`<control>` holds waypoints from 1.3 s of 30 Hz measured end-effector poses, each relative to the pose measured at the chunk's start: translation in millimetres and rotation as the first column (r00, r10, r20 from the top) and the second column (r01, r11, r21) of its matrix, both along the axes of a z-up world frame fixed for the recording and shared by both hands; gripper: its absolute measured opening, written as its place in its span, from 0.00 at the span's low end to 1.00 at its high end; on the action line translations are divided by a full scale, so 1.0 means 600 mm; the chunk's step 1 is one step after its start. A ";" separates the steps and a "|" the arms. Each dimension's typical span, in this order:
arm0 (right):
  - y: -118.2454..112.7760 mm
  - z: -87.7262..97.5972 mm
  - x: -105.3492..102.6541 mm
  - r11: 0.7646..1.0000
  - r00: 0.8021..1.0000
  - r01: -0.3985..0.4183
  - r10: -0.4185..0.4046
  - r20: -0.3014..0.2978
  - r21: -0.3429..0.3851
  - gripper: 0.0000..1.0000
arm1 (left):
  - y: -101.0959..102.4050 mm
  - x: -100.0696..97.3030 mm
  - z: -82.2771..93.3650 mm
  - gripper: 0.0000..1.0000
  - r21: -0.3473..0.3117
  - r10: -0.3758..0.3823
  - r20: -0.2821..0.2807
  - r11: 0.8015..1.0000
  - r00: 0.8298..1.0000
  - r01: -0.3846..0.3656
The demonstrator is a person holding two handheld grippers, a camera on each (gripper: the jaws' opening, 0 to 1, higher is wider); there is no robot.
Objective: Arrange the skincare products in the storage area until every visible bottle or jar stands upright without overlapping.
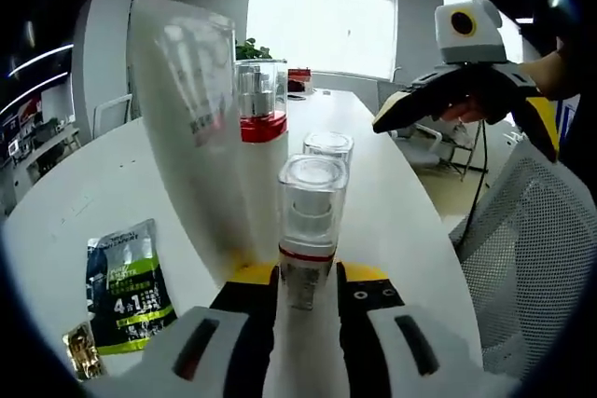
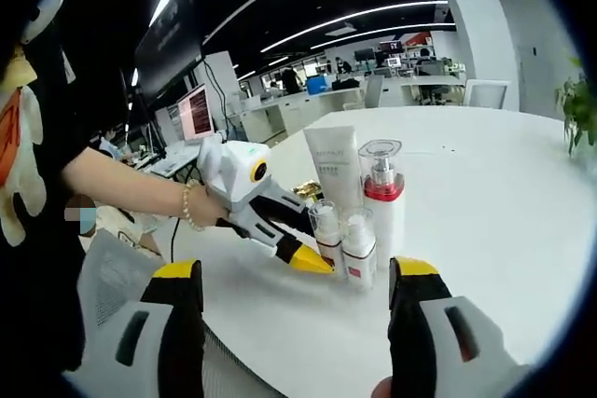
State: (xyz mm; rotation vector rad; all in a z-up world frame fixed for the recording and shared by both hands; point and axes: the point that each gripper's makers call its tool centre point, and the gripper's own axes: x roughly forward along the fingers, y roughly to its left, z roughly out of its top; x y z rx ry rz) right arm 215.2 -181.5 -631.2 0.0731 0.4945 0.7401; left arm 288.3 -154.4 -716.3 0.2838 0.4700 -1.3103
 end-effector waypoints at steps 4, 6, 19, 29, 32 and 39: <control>0.000 0.001 0.000 1.000 1.000 0.000 0.000 0.004 -0.004 0.82 | 0.006 -0.002 0.006 0.29 -0.002 0.011 -0.005 1.000 1.000 -0.011; 0.002 0.002 -0.001 1.000 1.000 -0.001 0.001 0.005 -0.002 0.83 | 0.012 -0.004 0.008 0.32 -0.001 0.019 -0.012 1.000 1.000 -0.019; 0.026 0.014 -0.005 1.000 1.000 -0.014 0.014 0.024 0.001 0.86 | 0.063 -0.017 0.027 0.53 0.029 0.120 -0.063 0.993 0.991 -0.118; 0.035 0.015 -0.013 1.000 1.000 -0.017 0.017 0.026 0.006 0.90 | 0.103 -0.053 0.040 0.66 0.037 0.191 -0.111 0.982 0.975 -0.188; 0.037 0.017 -0.012 1.000 1.000 -0.008 0.008 0.027 0.009 0.91 | 0.117 -0.063 0.047 0.69 0.038 0.218 -0.122 0.976 0.968 -0.215; 0.053 0.018 -0.015 1.000 1.000 0.007 -0.008 0.024 0.018 0.94 | 0.167 -0.086 0.052 0.77 0.047 0.294 -0.150 0.956 0.944 -0.291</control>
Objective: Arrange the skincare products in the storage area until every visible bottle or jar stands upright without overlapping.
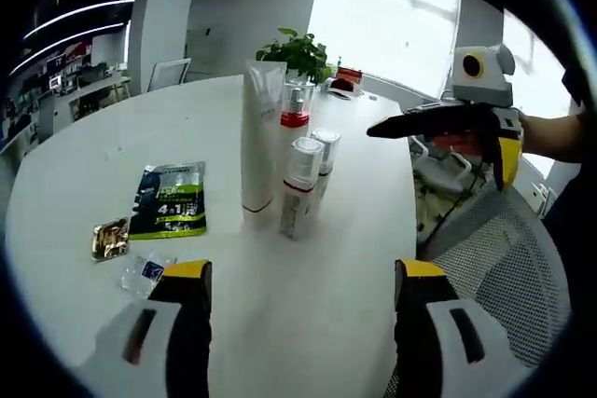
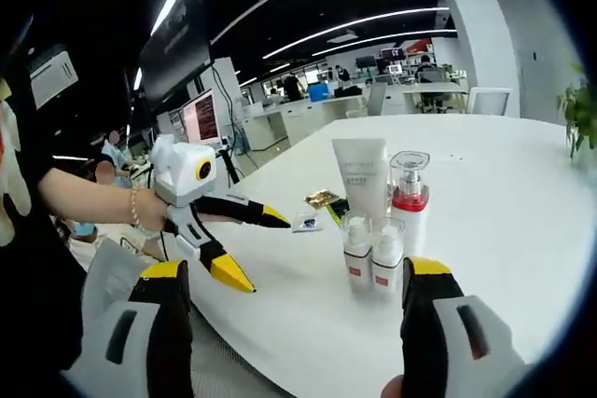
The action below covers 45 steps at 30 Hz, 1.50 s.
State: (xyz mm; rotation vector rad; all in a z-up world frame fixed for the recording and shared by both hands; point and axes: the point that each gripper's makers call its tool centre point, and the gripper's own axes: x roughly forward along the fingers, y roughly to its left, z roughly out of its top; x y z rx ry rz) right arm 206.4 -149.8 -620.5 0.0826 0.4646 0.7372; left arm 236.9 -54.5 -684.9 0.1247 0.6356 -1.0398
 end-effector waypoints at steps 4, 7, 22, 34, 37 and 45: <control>0.009 -0.002 -0.005 1.000 1.000 -0.008 0.008 -0.005 -0.002 0.96 | 0.023 -0.011 0.004 0.84 0.002 0.043 -0.007 0.999 0.999 -0.043; 0.013 -0.004 -0.008 1.000 1.000 -0.008 0.008 -0.012 -0.001 0.98 | 0.045 -0.016 0.004 0.88 -0.002 0.088 -0.015 0.996 0.996 -0.088; 0.030 -0.013 -0.020 1.000 0.999 -0.012 0.012 -0.037 -0.001 0.99 | 0.134 -0.067 0.017 0.98 -0.045 0.292 -0.066 0.954 0.954 -0.295; 0.039 -0.025 -0.032 1.000 0.999 -0.011 0.010 -0.038 -0.022 0.99 | 0.184 -0.096 0.016 0.98 -0.038 0.378 -0.086 0.923 0.922 -0.382; 0.042 -0.025 -0.037 1.000 0.999 -0.017 0.016 -0.042 -0.023 0.99 | 0.187 -0.092 0.026 0.97 -0.046 0.387 -0.072 0.919 0.919 -0.391; 0.041 -0.034 -0.043 0.999 0.999 -0.016 0.014 -0.042 -0.033 0.98 | 0.187 -0.093 0.027 0.97 -0.042 0.381 -0.063 0.923 0.923 -0.383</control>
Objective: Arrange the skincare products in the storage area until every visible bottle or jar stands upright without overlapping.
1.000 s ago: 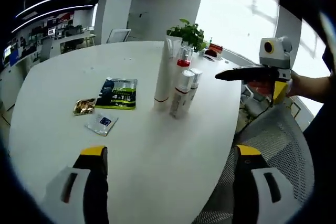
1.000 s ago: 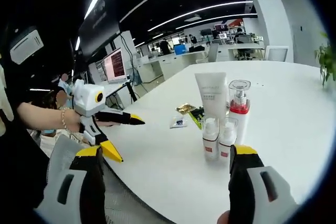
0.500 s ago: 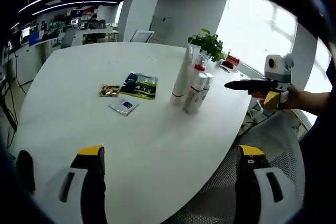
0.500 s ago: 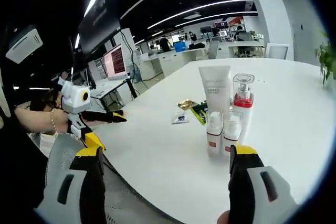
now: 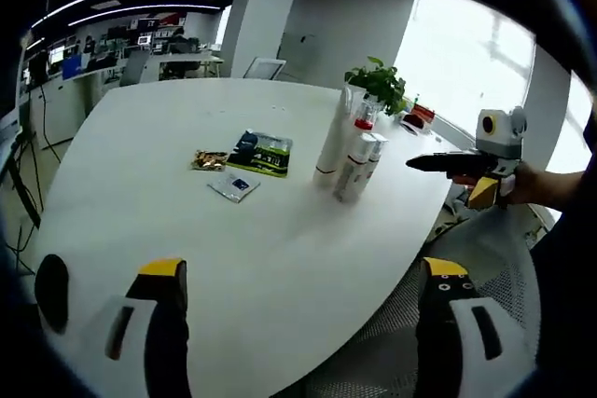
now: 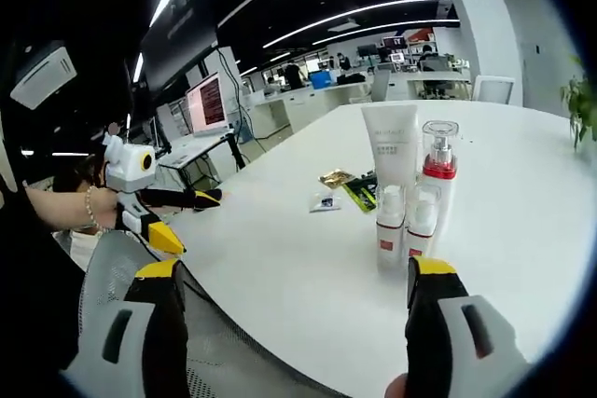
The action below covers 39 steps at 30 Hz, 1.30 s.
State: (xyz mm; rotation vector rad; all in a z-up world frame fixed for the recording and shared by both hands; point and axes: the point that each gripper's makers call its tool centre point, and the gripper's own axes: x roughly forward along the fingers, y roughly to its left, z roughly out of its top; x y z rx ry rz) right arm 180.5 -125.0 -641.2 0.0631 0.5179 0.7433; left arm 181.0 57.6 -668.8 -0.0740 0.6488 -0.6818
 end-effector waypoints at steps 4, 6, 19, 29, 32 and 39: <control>-0.002 0.000 0.002 1.000 1.000 0.006 -0.006 0.003 0.001 0.98 | -0.001 -0.001 0.004 0.97 -0.003 0.007 0.005 1.000 1.000 -0.007; -0.004 -0.001 0.000 1.000 1.000 0.007 -0.007 0.003 -0.002 0.98 | -0.001 -0.001 0.004 0.97 -0.003 0.006 0.004 1.000 1.000 -0.006; -0.004 -0.005 -0.005 1.000 1.000 0.002 -0.002 0.001 -0.012 0.99 | -0.014 0.013 -0.006 0.97 0.026 -0.039 -0.007 0.999 0.999 0.039; -0.006 -0.009 -0.004 1.000 1.000 0.013 -0.013 -0.003 -0.010 1.00 | -0.044 0.076 -0.004 0.95 0.059 -0.072 0.005 0.996 0.997 0.072; -0.007 -0.010 -0.002 1.000 1.000 0.018 -0.018 -0.004 -0.010 1.00 | -0.052 0.092 -0.008 0.95 0.072 -0.087 0.002 0.994 0.996 0.087; -0.012 -0.012 0.000 0.999 0.999 0.035 -0.036 -0.008 -0.012 1.00 | -0.082 0.131 -0.021 0.93 0.116 -0.134 -0.015 0.984 0.991 0.135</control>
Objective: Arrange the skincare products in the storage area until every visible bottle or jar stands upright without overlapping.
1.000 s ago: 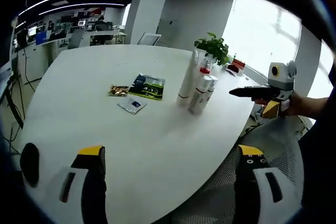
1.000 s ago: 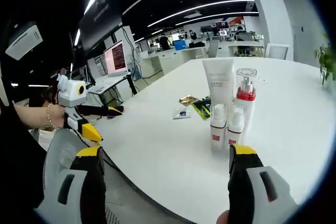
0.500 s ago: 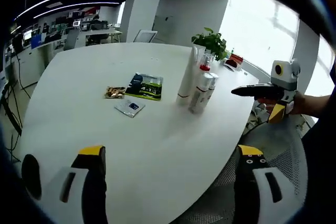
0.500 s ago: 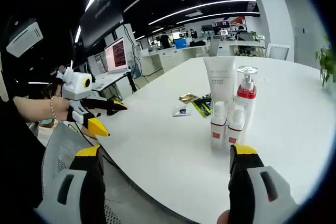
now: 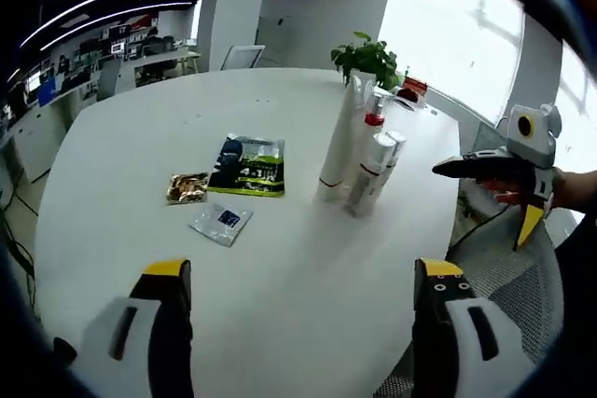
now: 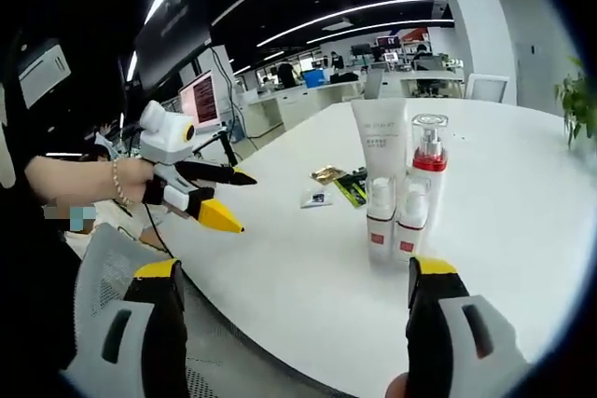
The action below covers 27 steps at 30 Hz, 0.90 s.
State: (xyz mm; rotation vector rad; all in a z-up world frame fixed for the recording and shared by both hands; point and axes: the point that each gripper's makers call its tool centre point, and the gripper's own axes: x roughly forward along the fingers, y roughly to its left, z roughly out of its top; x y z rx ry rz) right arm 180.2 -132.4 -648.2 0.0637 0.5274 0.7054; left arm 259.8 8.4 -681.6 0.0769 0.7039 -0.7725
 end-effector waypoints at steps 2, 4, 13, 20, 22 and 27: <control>-0.003 -0.001 0.002 1.000 1.000 0.009 -0.009 -0.002 0.001 1.00 | -0.008 0.012 -0.006 0.92 0.017 -0.013 -0.003 1.000 1.000 0.013; -0.005 0.000 0.004 1.000 1.000 0.019 -0.019 -0.003 0.003 1.00 | -0.015 0.028 -0.015 0.91 0.030 -0.024 -0.008 0.999 1.000 0.024; -0.011 -0.004 0.006 0.999 0.999 0.036 -0.036 -0.008 -0.018 1.00 | -0.040 0.100 -0.044 0.90 0.076 -0.065 -0.032 0.995 0.997 0.067; -0.020 -0.004 0.009 0.998 0.997 0.067 -0.067 -0.025 0.003 1.00 | -0.060 0.138 -0.049 0.89 0.094 -0.083 -0.035 0.992 0.996 0.086; -0.023 -0.003 0.012 0.997 0.996 0.079 -0.079 -0.029 0.016 1.00 | -0.065 0.151 -0.052 0.89 0.104 -0.099 -0.030 0.989 0.995 0.102; -0.024 -0.006 0.013 0.996 0.996 0.086 -0.085 -0.036 0.016 1.00 | -0.077 0.194 -0.065 0.88 0.116 -0.105 -0.038 0.987 0.994 0.109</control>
